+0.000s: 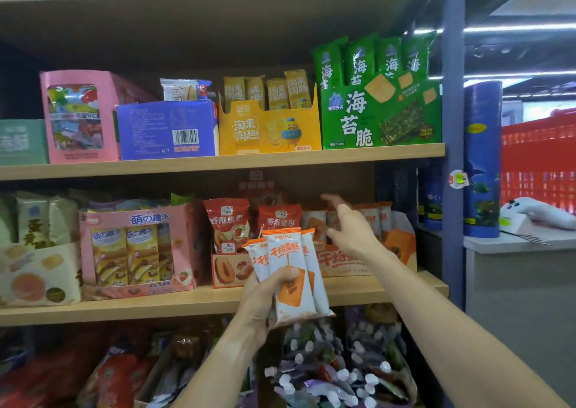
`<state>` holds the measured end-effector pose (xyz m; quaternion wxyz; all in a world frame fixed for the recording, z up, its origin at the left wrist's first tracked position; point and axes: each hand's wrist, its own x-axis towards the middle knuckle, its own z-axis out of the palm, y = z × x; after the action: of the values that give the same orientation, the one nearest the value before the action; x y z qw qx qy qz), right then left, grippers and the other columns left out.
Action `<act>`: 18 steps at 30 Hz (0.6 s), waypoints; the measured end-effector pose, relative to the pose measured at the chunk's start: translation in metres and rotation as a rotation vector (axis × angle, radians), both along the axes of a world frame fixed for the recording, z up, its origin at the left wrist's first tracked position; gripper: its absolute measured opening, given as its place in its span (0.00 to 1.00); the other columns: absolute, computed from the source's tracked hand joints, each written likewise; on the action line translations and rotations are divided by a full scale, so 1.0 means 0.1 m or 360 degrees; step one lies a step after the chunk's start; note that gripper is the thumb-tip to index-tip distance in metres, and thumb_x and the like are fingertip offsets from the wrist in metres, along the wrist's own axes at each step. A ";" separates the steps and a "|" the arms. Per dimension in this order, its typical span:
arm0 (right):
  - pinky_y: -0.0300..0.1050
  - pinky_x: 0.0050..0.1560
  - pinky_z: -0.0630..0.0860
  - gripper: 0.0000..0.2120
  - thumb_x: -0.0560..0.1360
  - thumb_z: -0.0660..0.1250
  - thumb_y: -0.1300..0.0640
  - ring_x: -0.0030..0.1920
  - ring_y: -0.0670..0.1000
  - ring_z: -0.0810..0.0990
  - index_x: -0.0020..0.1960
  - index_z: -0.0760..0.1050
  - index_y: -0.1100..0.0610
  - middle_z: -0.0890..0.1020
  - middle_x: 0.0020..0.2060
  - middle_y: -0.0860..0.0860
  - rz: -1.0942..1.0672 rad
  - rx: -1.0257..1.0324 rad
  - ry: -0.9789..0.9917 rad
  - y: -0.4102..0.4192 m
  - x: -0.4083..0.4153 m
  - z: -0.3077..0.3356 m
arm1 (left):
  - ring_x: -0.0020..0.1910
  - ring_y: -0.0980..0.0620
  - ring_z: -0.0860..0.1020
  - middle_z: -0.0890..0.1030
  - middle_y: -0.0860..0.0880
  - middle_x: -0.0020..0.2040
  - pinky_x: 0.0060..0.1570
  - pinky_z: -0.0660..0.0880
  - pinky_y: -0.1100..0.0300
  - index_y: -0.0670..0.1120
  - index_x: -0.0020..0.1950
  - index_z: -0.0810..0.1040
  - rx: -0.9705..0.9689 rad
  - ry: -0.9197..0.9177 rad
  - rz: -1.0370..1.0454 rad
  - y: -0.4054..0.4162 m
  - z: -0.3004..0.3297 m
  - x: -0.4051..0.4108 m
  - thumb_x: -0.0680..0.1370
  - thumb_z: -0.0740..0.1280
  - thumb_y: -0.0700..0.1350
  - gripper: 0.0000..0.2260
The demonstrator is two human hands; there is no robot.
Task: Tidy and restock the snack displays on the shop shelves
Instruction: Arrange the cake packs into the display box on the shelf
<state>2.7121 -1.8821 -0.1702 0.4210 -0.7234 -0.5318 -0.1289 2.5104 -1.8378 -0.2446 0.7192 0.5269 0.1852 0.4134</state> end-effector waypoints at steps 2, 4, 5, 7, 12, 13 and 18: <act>0.49 0.53 0.83 0.38 0.75 0.71 0.63 0.61 0.56 0.81 0.78 0.59 0.44 0.74 0.70 0.56 0.0040 -0.0174 -0.0127 0.12 0.05 0.09 | 0.46 0.46 0.87 0.87 0.43 0.52 0.40 0.83 0.52 0.43 0.62 0.80 0.0000 0.0007 0.0006 0.00 0.00 0.00 0.71 0.76 0.39 0.20; 0.50 0.54 0.83 0.36 0.74 0.73 0.60 0.61 0.58 0.80 0.77 0.63 0.44 0.71 0.70 0.56 -0.0046 -0.0256 -0.0235 0.17 0.09 0.10 | 0.47 0.45 0.87 0.87 0.43 0.52 0.40 0.83 0.52 0.44 0.63 0.79 0.0018 0.0024 0.0007 0.00 -0.01 -0.01 0.68 0.78 0.41 0.24; 0.49 0.53 0.83 0.32 0.74 0.74 0.58 0.58 0.57 0.81 0.74 0.67 0.44 0.71 0.66 0.55 -0.0086 -0.0283 -0.0286 0.17 0.11 0.11 | 0.47 0.45 0.87 0.87 0.42 0.52 0.41 0.83 0.52 0.44 0.64 0.79 0.0031 0.0035 0.0008 0.00 -0.01 -0.02 0.66 0.78 0.42 0.26; 0.47 0.48 0.83 0.26 0.73 0.75 0.55 0.51 0.54 0.81 0.68 0.73 0.47 0.73 0.57 0.53 -0.0126 -0.0302 -0.0320 0.13 0.14 0.14 | 0.48 0.44 0.87 0.87 0.42 0.53 0.42 0.83 0.51 0.43 0.64 0.79 0.0054 0.0056 0.0012 0.00 -0.01 -0.03 0.66 0.78 0.43 0.27; 0.53 0.50 0.83 0.19 0.69 0.78 0.54 0.48 0.54 0.83 0.56 0.75 0.57 0.82 0.48 0.54 -0.0213 0.0057 0.0415 -0.09 0.38 0.34 | 0.48 0.45 0.87 0.87 0.43 0.52 0.44 0.83 0.50 0.44 0.64 0.78 0.0049 0.0064 0.0011 -0.01 -0.01 -0.04 0.65 0.78 0.44 0.28; 0.55 0.50 0.83 0.21 0.69 0.77 0.53 0.48 0.55 0.83 0.57 0.74 0.57 0.82 0.48 0.55 -0.0208 0.0117 0.0581 -0.12 0.43 0.34 | 0.47 0.45 0.87 0.87 0.43 0.52 0.43 0.83 0.51 0.44 0.64 0.78 0.0044 0.0065 0.0004 0.00 -0.01 -0.04 0.65 0.78 0.44 0.28; 0.52 0.57 0.80 0.36 0.75 0.74 0.59 0.61 0.55 0.80 0.78 0.61 0.55 0.79 0.64 0.56 0.0046 0.0014 0.0887 0.00 0.34 0.19 | 0.47 0.45 0.87 0.87 0.43 0.52 0.43 0.83 0.51 0.44 0.64 0.78 0.0037 0.0064 0.0000 -0.01 0.00 -0.04 0.66 0.78 0.44 0.27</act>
<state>2.7464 -1.8820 -0.1513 0.5561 -0.7215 -0.4051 0.0787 2.5064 -1.8383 -0.2450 0.7091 0.5434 0.1950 0.4048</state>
